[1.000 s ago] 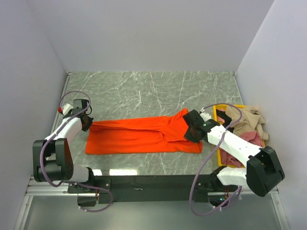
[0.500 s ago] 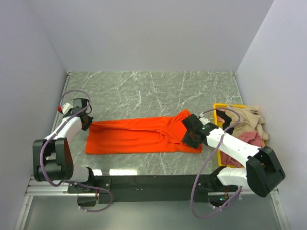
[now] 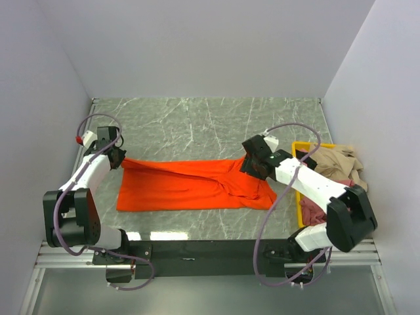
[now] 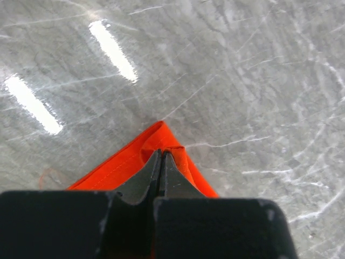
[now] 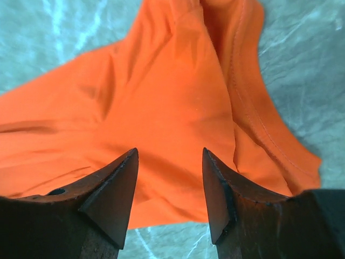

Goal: Fold and stack the t-shirts
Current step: Fold the tshirt

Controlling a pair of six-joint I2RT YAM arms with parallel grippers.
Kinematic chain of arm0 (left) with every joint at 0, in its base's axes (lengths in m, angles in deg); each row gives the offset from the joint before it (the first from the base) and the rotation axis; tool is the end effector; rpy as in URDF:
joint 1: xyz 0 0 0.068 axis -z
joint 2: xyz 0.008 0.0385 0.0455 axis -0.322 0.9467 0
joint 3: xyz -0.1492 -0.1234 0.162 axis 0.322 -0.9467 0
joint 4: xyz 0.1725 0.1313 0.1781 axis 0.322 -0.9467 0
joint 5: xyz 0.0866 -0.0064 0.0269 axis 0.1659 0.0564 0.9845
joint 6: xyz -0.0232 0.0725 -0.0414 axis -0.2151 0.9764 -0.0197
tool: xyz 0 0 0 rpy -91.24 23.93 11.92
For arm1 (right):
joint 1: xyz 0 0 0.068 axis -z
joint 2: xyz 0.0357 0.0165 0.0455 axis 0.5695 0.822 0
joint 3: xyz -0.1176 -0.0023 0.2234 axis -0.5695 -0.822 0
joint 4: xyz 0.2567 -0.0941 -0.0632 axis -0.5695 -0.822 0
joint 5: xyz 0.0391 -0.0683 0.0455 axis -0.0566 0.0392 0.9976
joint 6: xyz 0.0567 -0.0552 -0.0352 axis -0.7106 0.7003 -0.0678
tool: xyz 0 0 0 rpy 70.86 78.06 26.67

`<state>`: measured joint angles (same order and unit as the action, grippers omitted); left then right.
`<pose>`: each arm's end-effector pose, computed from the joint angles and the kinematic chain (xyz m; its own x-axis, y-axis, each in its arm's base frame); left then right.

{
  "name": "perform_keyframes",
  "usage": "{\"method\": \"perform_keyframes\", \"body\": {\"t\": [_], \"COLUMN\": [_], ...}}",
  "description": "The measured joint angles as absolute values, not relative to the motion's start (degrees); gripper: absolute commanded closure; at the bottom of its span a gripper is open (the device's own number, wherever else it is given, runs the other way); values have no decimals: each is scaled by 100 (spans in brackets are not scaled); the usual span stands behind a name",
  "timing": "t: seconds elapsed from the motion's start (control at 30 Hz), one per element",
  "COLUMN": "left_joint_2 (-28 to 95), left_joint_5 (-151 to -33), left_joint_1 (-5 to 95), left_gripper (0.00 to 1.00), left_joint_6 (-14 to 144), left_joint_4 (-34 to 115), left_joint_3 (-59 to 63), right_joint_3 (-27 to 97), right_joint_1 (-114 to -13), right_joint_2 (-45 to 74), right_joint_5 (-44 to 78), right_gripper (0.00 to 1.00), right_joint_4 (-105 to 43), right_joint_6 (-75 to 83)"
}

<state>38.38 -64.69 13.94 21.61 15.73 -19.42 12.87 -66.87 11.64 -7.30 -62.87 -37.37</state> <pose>0.3255 0.0523 0.1581 -0.2314 -0.7927 -0.5640 -0.8017 0.4838 -0.3510 0.2797 0.1492 0.1697 -0.7577 0.3624 -0.5428 0.2805 0.9318 0.2305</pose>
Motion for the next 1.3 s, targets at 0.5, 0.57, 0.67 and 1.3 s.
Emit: {"method": "perform_keyframes", "body": {"t": [0.5, 0.57, 0.67, 1.3], "left_joint_2": [4149, 4039, 3784, 4682], "left_joint_5": [-5691, -5678, -5876, -7918], "left_joint_1": [961, 959, 961, 1849], "left_gripper": [1, 1, 1, 1], "left_joint_6": [1691, 1623, 1652, 2104], "left_joint_4": [863, 725, 671, 1932], "left_joint_3": [-2251, -2178, -2076, -2198], "right_joint_3": [1247, 1247, 1247, 869], "right_joint_1": [-6668, -6668, -6666, -6659], "right_joint_2": [1671, 1612, 1498, 1667], "right_joint_5": [-336, -336, -295, 297], "right_gripper": [37, 36, 34, 19], "right_joint_4": [-6013, -6011, -5976, -5272], "right_joint_6": [-3427, -3381, -3315, -3298]}}
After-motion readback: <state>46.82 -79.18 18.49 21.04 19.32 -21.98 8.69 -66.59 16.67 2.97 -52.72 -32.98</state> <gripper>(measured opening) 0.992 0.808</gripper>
